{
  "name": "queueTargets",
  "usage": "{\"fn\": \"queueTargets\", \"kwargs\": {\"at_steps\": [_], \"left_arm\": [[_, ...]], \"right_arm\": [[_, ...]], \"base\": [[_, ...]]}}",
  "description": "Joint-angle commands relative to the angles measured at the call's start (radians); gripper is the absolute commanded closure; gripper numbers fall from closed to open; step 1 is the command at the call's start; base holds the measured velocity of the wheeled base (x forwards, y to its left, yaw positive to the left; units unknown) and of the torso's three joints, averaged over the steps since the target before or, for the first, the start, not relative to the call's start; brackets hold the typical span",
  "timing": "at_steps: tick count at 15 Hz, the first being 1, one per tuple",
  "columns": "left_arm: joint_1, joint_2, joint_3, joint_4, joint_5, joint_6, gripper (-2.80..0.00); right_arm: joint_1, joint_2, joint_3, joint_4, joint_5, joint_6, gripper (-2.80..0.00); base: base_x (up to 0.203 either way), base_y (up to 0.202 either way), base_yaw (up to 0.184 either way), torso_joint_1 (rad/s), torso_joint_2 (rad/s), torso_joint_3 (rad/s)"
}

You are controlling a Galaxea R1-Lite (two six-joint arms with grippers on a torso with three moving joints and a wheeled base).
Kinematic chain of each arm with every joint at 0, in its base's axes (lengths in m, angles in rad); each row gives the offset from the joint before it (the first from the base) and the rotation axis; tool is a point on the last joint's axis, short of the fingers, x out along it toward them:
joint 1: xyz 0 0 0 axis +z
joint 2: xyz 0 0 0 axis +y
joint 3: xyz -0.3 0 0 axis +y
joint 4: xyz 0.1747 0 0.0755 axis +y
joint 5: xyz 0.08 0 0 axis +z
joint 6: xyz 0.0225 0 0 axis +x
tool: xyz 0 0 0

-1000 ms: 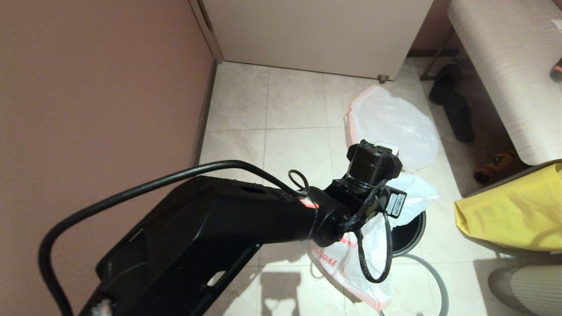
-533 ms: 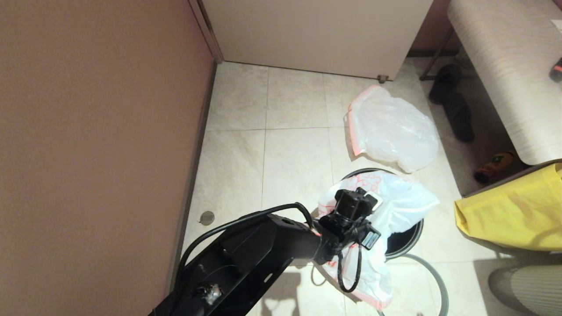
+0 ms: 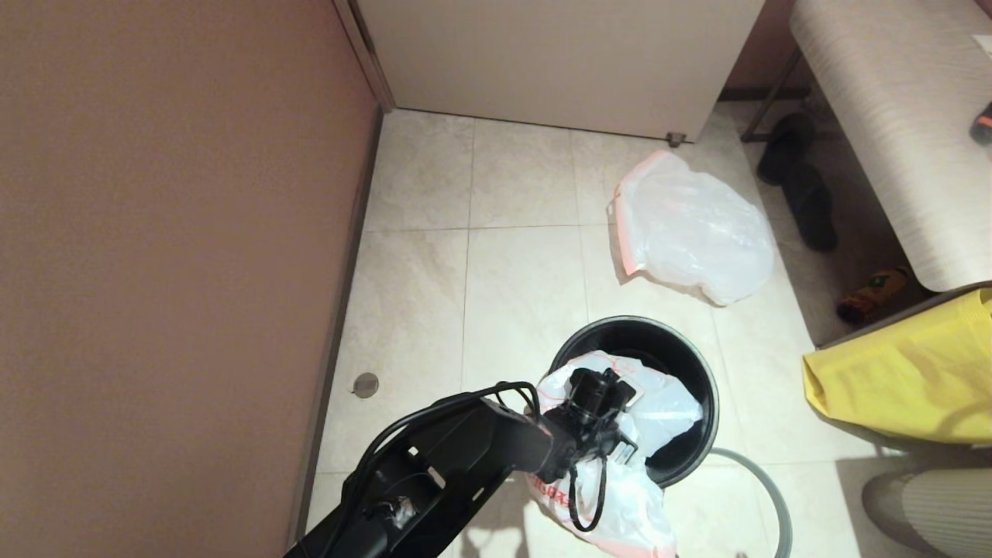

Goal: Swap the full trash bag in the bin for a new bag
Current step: Put the new garbage bag on the trash can

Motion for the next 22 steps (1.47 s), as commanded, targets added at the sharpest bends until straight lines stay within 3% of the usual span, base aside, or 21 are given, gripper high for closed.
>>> {"fn": "queueTargets", "kwargs": {"at_steps": [1, 10, 17, 19, 22], "left_arm": [[-0.007, -0.055, 0.0, -0.005, 0.006, 0.001, 0.0], [-0.062, -0.224, 0.031, 0.004, 0.17, -0.011, 0.0], [-0.108, -0.355, 0.054, 0.147, 0.214, -0.177, 0.0], [-0.104, -0.403, 0.097, 0.258, 0.264, -0.231, 0.0], [-0.092, -0.435, 0.214, 0.297, 0.352, -0.345, 0.0]], "right_arm": [[0.0, 0.001, 0.0, 0.0, 0.0, -0.001, 0.0], [0.0, 0.001, 0.0, 0.0, 0.0, 0.0, 0.0], [0.0, 0.001, 0.0, 0.0, 0.0, -0.002, 0.0], [0.0, 0.001, 0.0, 0.0, 0.0, 0.0, 0.0], [0.0, 0.001, 0.0, 0.0, 0.0, 0.0, 0.0]], "base": [[0.0, 0.0, 0.0, 0.0, 0.0, 0.0], [0.0, 0.0, 0.0, 0.0, 0.0, 0.0], [0.0, 0.0, 0.0, 0.0, 0.0, 0.0], [0.0, 0.0, 0.0, 0.0, 0.0, 0.0], [0.0, 0.0, 0.0, 0.0, 0.0, 0.0]]}}
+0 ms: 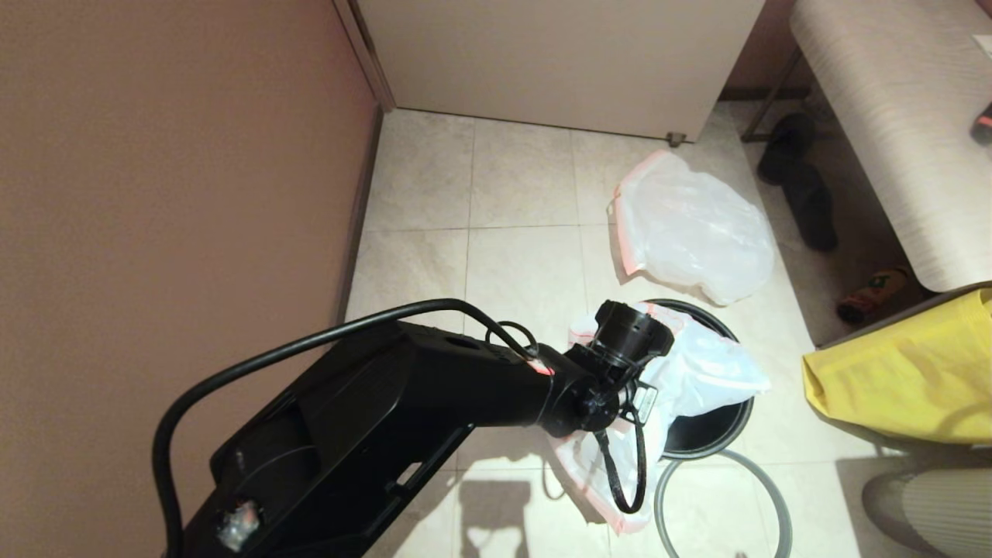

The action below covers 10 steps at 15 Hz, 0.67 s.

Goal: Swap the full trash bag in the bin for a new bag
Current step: Put the new garbage bag on the trash can

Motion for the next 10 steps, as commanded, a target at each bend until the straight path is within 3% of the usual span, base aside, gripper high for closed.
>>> {"fn": "queueTargets", "kwargs": {"at_steps": [1, 2, 8, 10], "left_arm": [[0.013, -0.066, 0.093, 0.006, 0.025, -0.052, 0.0], [0.016, -0.095, 0.129, 0.005, 0.026, -0.061, -2.8], [0.036, -0.073, 0.136, 0.001, 0.03, -0.087, -2.8], [0.054, -0.014, 0.084, 0.0, 0.033, -0.09, -2.8]], "right_arm": [[0.0, 0.001, 0.0, 0.0, 0.0, 0.0, 0.0], [0.0, 0.001, 0.0, 0.0, 0.0, 0.0, 0.0], [0.0, 0.001, 0.0, 0.0, 0.0, -0.001, 0.0], [0.0, 0.001, 0.0, 0.0, 0.0, -0.002, 0.0]], "base": [[0.0, 0.0, 0.0, 0.0, 0.0, 0.0], [0.0, 0.0, 0.0, 0.0, 0.0, 0.0], [0.0, 0.0, 0.0, 0.0, 0.0, 0.0], [0.0, 0.0, 0.0, 0.0, 0.0, 0.0]]}}
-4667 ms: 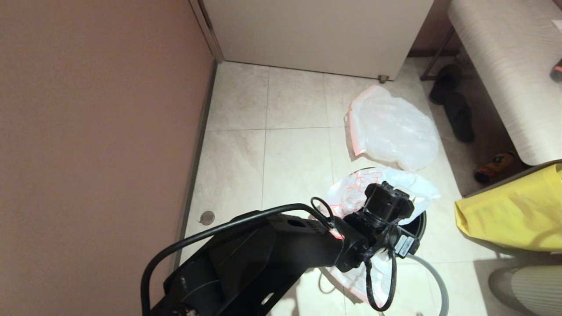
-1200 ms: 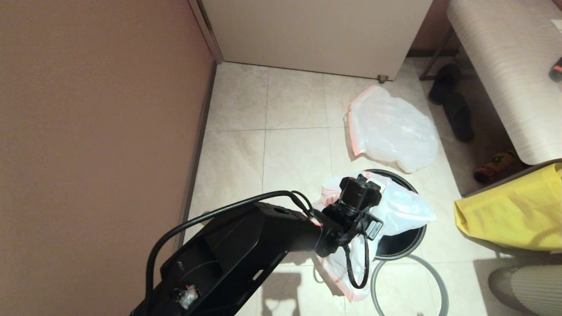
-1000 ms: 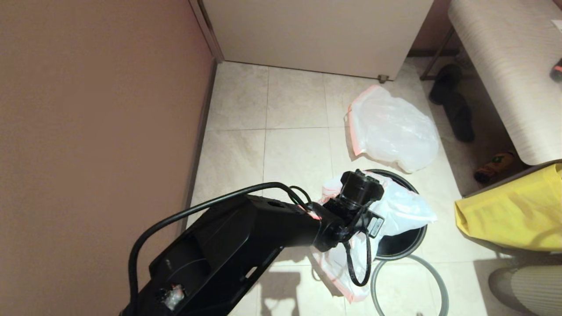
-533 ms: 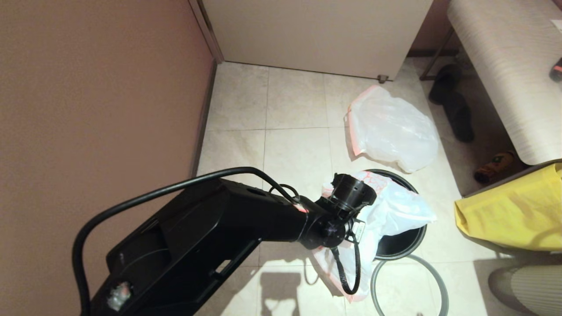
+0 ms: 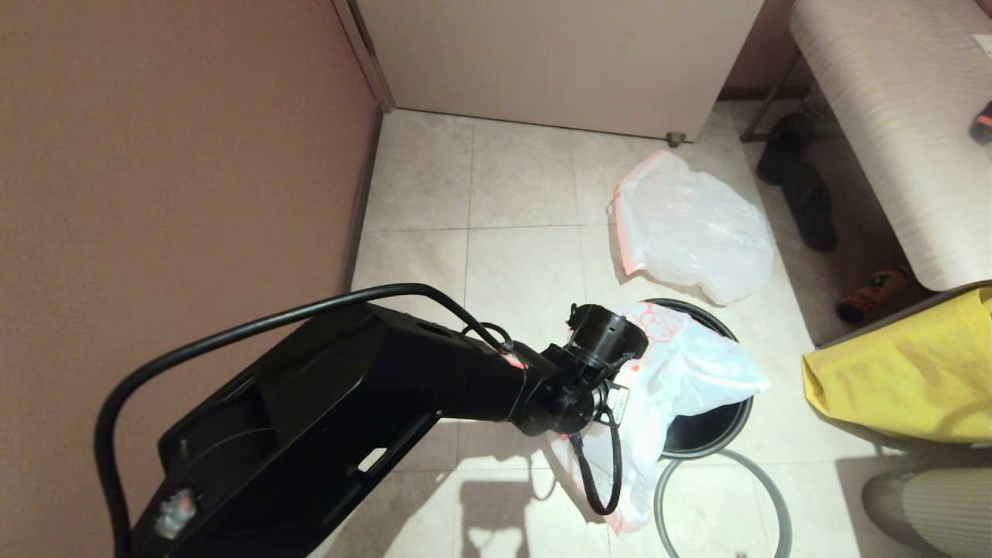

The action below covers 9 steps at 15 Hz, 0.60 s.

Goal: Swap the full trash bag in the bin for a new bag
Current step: Put the new garbage bag on the trash can

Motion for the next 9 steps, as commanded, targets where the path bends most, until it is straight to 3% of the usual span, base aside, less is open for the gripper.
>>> {"fn": "queueTargets", "kwargs": {"at_steps": [1, 6, 7, 9], "left_arm": [[0.021, 0.073, -0.077, -0.002, 0.002, -0.008, -2.8], [0.036, 0.223, -0.236, -0.019, 0.005, -0.04, -2.8], [0.038, 0.24, -0.238, -0.045, 0.005, -0.036, 0.0], [0.04, 0.242, -0.238, -0.066, 0.003, -0.033, 0.0]], "right_arm": [[0.0, 0.001, 0.0, -0.001, 0.0, 0.0, 0.0], [0.0, 0.001, 0.0, -0.001, 0.0, -0.002, 0.0], [0.0, 0.001, 0.0, -0.001, 0.0, 0.0, 0.0], [0.0, 0.001, 0.0, -0.001, 0.0, 0.0, 0.0]], "base": [[0.0, 0.0, 0.0, 0.0, 0.0, 0.0], [0.0, 0.0, 0.0, 0.0, 0.0, 0.0], [0.0, 0.0, 0.0, 0.0, 0.0, 0.0], [0.0, 0.0, 0.0, 0.0, 0.0, 0.0]]}}
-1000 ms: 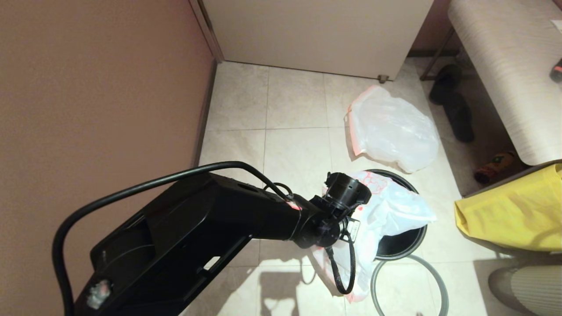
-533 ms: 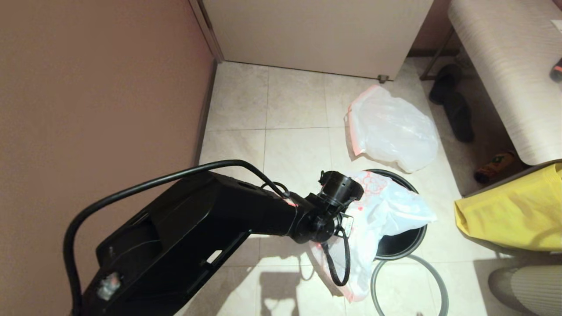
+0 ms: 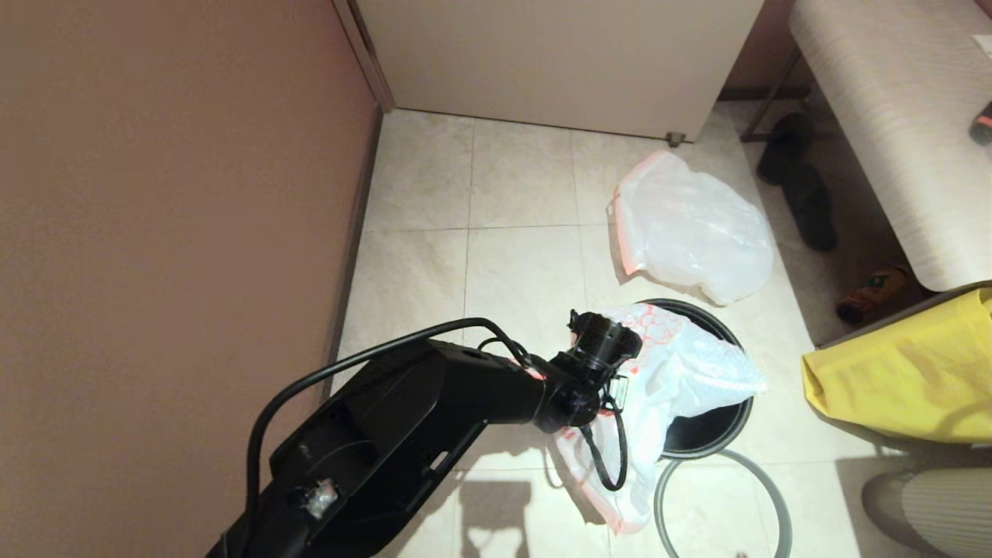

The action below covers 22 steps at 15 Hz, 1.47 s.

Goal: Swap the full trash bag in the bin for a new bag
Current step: Put the new garbage bag on the trash can

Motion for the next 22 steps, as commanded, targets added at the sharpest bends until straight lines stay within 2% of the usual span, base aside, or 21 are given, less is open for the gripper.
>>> {"fn": "queueTargets", "kwargs": {"at_steps": [1, 4, 6, 8, 11, 13, 17, 21, 22], "left_arm": [[0.001, 0.029, -0.004, -0.003, 0.003, -0.001, 0.0], [0.004, 0.0, 0.005, 0.001, 0.017, -0.007, 0.0], [0.007, -0.063, 0.065, -0.002, 0.059, -0.015, 0.0], [0.009, -0.148, 0.191, -0.003, 0.081, -0.03, 0.0], [0.019, -0.283, 0.458, -0.03, 0.101, -0.092, 0.0], [0.05, -0.349, 0.644, -0.139, 0.108, -0.114, 0.0], [0.147, -0.459, 0.992, -0.424, 0.114, -0.142, 0.0], [0.308, -0.495, 1.237, -0.723, 0.092, -0.153, 0.0], [0.336, -0.496, 1.277, -0.781, 0.073, -0.152, -2.8]], "right_arm": [[0.0, 0.001, 0.0, 0.0, 0.0, -0.001, 0.0], [0.0, 0.001, 0.0, 0.0, 0.0, 0.0, 0.0], [0.0, 0.001, 0.0, 0.0, 0.0, 0.0, 0.0], [0.0, 0.001, 0.0, 0.0, 0.0, 0.0, 0.0], [0.0, 0.001, 0.0, 0.0, 0.0, 0.0, 0.0], [0.0, 0.001, 0.0, 0.0, 0.0, 0.0, 0.0], [0.0, 0.001, 0.0, 0.0, 0.0, 0.0, 0.0], [0.0, 0.001, 0.0, 0.0, 0.0, 0.0, 0.0], [0.0, 0.001, 0.0, 0.0, 0.0, 0.0, 0.0]], "base": [[0.0, 0.0, 0.0, 0.0, 0.0, 0.0], [0.0, 0.0, 0.0, 0.0, 0.0, 0.0], [0.0, 0.0, 0.0, 0.0, 0.0, 0.0], [0.0, 0.0, 0.0, 0.0, 0.0, 0.0], [0.0, 0.0, 0.0, 0.0, 0.0, 0.0], [0.0, 0.0, 0.0, 0.0, 0.0, 0.0], [0.0, 0.0, 0.0, 0.0, 0.0, 0.0], [0.0, 0.0, 0.0, 0.0, 0.0, 0.0], [0.0, 0.0, 0.0, 0.0, 0.0, 0.0]]}}
